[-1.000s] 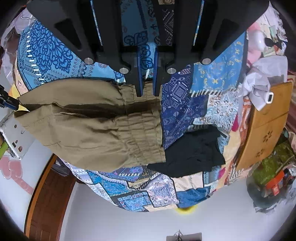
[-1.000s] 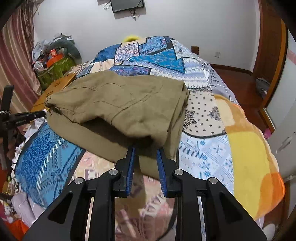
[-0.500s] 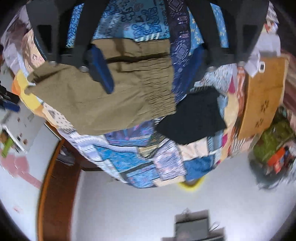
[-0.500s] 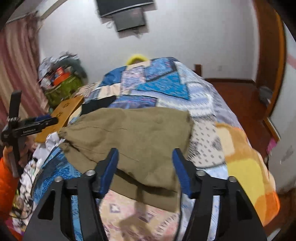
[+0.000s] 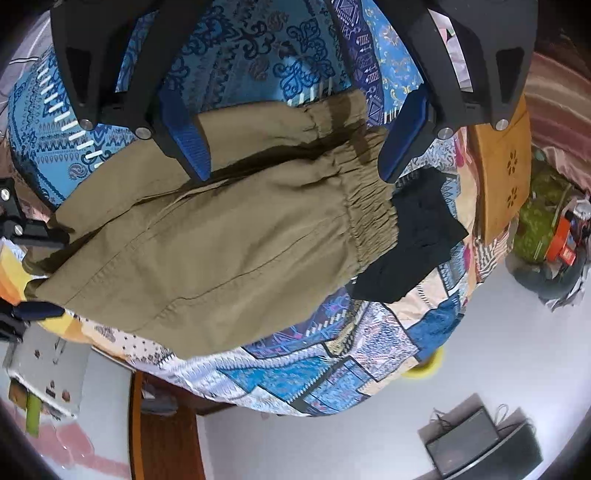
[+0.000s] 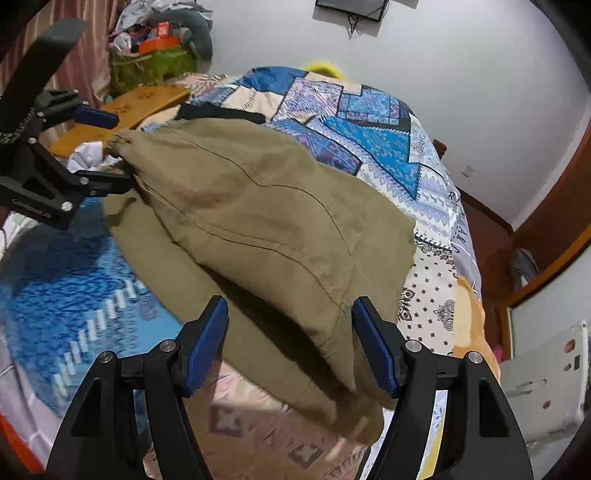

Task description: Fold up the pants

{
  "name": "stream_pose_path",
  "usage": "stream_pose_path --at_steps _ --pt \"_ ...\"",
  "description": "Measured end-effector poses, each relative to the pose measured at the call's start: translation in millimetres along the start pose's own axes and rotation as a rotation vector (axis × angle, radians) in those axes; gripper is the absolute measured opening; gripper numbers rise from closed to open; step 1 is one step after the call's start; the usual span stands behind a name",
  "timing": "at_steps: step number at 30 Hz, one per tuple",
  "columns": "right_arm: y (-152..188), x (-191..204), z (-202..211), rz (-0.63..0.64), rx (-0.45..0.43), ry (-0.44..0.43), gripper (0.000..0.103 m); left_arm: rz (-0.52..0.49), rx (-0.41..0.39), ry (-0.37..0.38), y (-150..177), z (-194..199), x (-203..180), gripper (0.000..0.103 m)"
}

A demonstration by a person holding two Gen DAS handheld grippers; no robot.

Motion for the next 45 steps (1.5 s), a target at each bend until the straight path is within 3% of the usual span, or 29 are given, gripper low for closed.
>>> stream_pose_path --at_steps 3,7,8,15,17,20,25,33,36,37,39,40,41,42,45 --pt "-6.0 -2.7 0.2 0.003 -0.03 0.005 0.061 -0.025 0.004 0.001 -7.1 -4.0 -5.6 0.092" --pt "-13.0 -4.5 9.2 -0.01 -0.081 -0.045 0.023 -0.069 -0.024 0.048 -7.9 -3.1 -14.9 0.092" --pt "-13.9 -3.6 11.0 -0.017 -0.088 -0.059 0.017 -0.077 -0.028 0.049 -7.2 -2.7 -17.8 0.086" --pt "-10.9 -11.0 33.1 -0.072 -0.154 -0.1 0.009 -0.091 -0.077 -0.039 -6.7 6.2 -21.3 0.041" --pt "-9.6 -15.4 43.3 -0.093 -0.181 -0.112 0.008 -0.085 -0.092 -0.039 -4.9 10.9 -19.5 0.018" --pt "-6.5 -17.6 59.0 -0.093 -0.221 -0.106 0.006 -0.054 -0.113 -0.021 -1.5 20.8 -15.2 0.009" --pt "1.7 -12.7 64.6 -0.065 -0.229 -0.083 0.006 -0.011 -0.13 0.02 7.6 33.5 -8.2 0.005" --pt "17.9 -5.5 45.4 -0.08 -0.129 -0.185 0.007 -0.01 -0.109 0.051 27.7 32.5 -12.5 0.005" --pt "20.4 2.7 41.9 -0.056 -0.118 -0.176 0.024 -0.006 -0.109 0.072 32.6 35.1 -12.4 0.005" --pt "21.1 3.8 41.0 -0.052 -0.119 -0.171 0.034 -0.002 -0.11 0.071 33.8 36.1 -12.5 0.006" --pt "20.9 6.5 39.6 -0.049 -0.12 -0.176 0.044 0.004 -0.109 0.041 35.9 35.9 -11.2 0.018" --pt "19.9 7.9 38.4 -0.047 -0.118 -0.18 0.046 0.005 -0.106 0.018 36.3 34.3 -9.8 0.042" --pt "20.1 10.2 37.5 -0.045 -0.116 -0.18 0.046 0.008 -0.104 -0.01 35.9 31.7 -7.8 0.074" --pt "19.2 11.3 36.1 -0.044 -0.114 -0.18 0.046 0.012 -0.111 -0.031 36.0 29.5 -5.4 0.084" --pt "15.2 13.7 29.0 -0.042 -0.094 -0.197 0.047 -0.002 -0.093 -0.029 32.4 17.5 -1.6 0.086"
Point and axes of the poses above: each gripper's, at about its wrist camera, not at the fingertips, and z roughly against the way its jaws point, x to its left, y to its underside, the point moved 3 cm from there along -z, roughly the way its jaws point, and after that the axes turned 15 degrees about x, right-handed, at the moved point
